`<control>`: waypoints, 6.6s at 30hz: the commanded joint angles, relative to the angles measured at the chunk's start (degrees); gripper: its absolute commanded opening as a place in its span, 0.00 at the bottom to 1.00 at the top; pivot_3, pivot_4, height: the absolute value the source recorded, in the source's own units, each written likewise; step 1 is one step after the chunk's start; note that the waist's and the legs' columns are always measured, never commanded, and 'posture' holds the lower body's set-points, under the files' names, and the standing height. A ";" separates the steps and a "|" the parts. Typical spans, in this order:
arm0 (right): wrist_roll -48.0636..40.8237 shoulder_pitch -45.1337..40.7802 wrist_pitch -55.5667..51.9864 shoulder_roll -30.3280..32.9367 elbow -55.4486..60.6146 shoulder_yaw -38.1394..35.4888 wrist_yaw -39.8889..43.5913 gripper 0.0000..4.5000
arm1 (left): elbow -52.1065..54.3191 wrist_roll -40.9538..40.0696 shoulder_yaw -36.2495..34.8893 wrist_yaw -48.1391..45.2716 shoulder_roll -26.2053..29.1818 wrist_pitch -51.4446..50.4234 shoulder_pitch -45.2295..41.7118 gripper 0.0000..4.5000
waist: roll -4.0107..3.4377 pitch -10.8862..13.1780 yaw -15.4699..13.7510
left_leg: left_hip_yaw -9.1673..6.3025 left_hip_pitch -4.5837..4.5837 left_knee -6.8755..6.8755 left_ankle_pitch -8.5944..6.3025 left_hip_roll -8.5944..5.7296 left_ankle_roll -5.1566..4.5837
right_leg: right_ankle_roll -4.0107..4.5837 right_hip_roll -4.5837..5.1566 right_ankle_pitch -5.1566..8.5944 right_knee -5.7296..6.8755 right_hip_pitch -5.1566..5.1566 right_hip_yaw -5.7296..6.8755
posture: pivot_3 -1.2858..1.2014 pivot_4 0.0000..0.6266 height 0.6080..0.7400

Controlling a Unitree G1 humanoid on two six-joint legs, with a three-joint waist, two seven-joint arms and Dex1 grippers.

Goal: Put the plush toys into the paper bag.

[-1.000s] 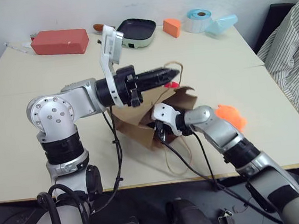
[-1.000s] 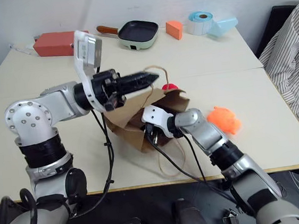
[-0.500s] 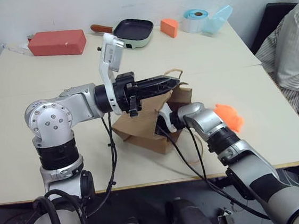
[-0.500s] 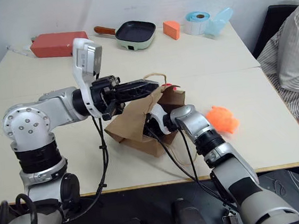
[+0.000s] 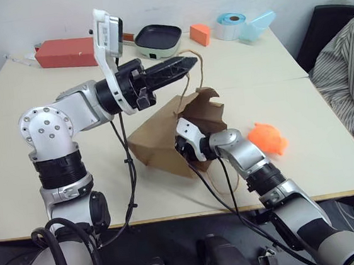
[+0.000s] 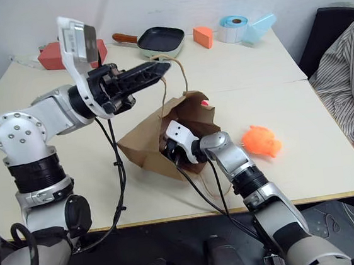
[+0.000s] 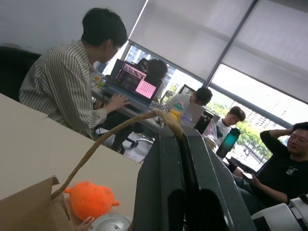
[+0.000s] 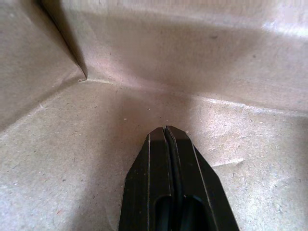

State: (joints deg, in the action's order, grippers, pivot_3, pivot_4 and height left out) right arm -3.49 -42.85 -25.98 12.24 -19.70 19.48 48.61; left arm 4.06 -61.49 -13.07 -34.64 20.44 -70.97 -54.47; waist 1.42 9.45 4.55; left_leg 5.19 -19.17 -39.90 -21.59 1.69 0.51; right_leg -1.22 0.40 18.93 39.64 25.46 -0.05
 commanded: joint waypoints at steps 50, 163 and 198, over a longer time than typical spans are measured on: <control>-22.20 35.97 -18.05 29.07 32.58 -38.65 -7.77 0.37 | 2.86 0.18 4.20 -4.44 6.14 2.49 1.80 0.00 | -0.02 0.09 -2.90 | 0.07 -0.02 0.72 0.03 -0.02 -0.03 | 0.00 -0.09 0.00 -0.65 0.02 -0.08 | 0.52 0.24 1.00; -33.28 24.86 -28.98 24.89 54.93 -24.48 -9.64 0.01 | 4.10 -6.67 1.80 1.85 13.12 4.72 6.16 0.00 | -0.23 0.35 -1.12 | -0.17 0.01 0.79 0.17 -0.01 0.19 | 0.04 -0.12 0.03 -0.54 0.00 0.00 | 0.52 0.24 1.00; -34.59 20.27 -36.39 23.44 53.19 -26.40 -7.26 0.98 | 5.45 -8.52 0.58 3.14 13.29 4.10 8.44 0.00 | -0.22 0.36 -1.68 | -0.52 -0.42 0.81 0.16 -0.02 0.07 | 0.06 -0.01 0.03 -0.86 0.11 0.37 | 0.52 0.24 1.00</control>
State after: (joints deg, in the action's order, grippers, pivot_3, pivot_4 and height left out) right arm -34.66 -25.74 -58.89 33.64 27.93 -2.69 41.66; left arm 9.07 -70.02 -11.89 -30.98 33.66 -67.78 -44.76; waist 1.21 9.81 2.87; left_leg 4.67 -19.57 -39.09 -21.43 1.67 0.58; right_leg -1.16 0.39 18.96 38.80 25.56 0.30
